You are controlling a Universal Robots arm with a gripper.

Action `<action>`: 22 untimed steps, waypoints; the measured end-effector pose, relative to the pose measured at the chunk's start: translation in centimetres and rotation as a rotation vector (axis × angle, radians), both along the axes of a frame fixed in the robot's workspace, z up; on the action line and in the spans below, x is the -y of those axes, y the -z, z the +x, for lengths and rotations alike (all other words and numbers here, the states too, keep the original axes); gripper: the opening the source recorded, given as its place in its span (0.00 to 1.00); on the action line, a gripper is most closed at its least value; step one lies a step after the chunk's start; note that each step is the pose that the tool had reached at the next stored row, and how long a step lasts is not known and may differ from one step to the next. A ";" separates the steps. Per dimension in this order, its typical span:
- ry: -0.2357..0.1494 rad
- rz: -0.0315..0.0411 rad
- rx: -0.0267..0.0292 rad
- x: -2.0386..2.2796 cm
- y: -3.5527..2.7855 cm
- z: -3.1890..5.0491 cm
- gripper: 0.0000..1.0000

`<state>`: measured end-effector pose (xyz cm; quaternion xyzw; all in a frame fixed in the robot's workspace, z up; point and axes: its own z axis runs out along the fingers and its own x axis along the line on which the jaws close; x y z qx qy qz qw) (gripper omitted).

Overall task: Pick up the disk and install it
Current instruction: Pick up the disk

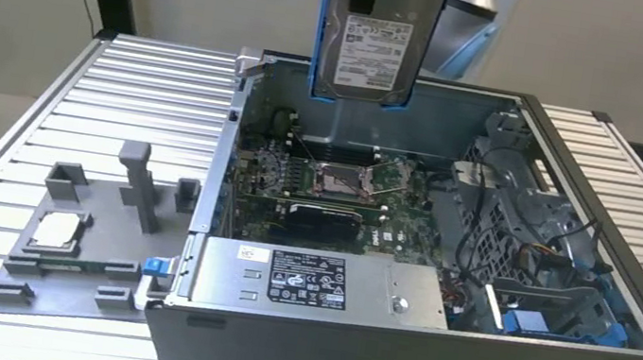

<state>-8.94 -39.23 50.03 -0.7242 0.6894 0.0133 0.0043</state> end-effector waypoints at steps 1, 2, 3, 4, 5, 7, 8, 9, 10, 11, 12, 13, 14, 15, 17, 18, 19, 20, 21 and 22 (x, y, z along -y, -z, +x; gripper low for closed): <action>0.000 0.0000 0.0000 0.00 0.00 0.28 0.00; 0.000 0.0000 0.0000 0.00 0.00 0.53 0.00; 0.000 0.0000 0.0000 0.00 0.00 0.80 0.00; 0.000 0.0000 0.0000 0.00 0.00 1.07 0.00; 0.000 0.0000 0.0000 0.00 0.00 1.35 0.00; 0.000 0.0000 0.0000 0.00 0.00 1.89 0.00; 0.000 0.0000 0.0000 0.00 0.00 2.16 0.00; 0.000 0.0000 0.0000 0.00 0.00 2.43 0.00; 0.000 -0.0001 0.0000 0.00 0.00 2.70 0.00; 0.000 0.0000 0.0000 0.00 0.00 2.99 0.00; 0.000 0.0000 0.0000 0.00 0.00 3.26 0.00; 0.000 0.0000 0.0000 0.00 0.00 3.54 0.00; 0.000 0.0000 0.0000 0.00 0.00 3.85 0.00; 0.000 -0.0001 -0.0001 0.00 0.00 4.13 0.00; 0.000 0.0000 0.0000 0.00 0.00 4.68 0.00; 0.000 -0.0001 0.0000 0.00 0.00 4.97 0.00; 0.000 0.0000 0.0000 0.00 0.00 5.25 0.00; 0.000 0.0000 0.0000 0.00 0.00 5.54 0.00; 0.000 -0.0001 0.0000 0.00 0.00 5.82 0.00; 0.000 0.0000 0.0000 0.00 0.00 6.12 0.00</action>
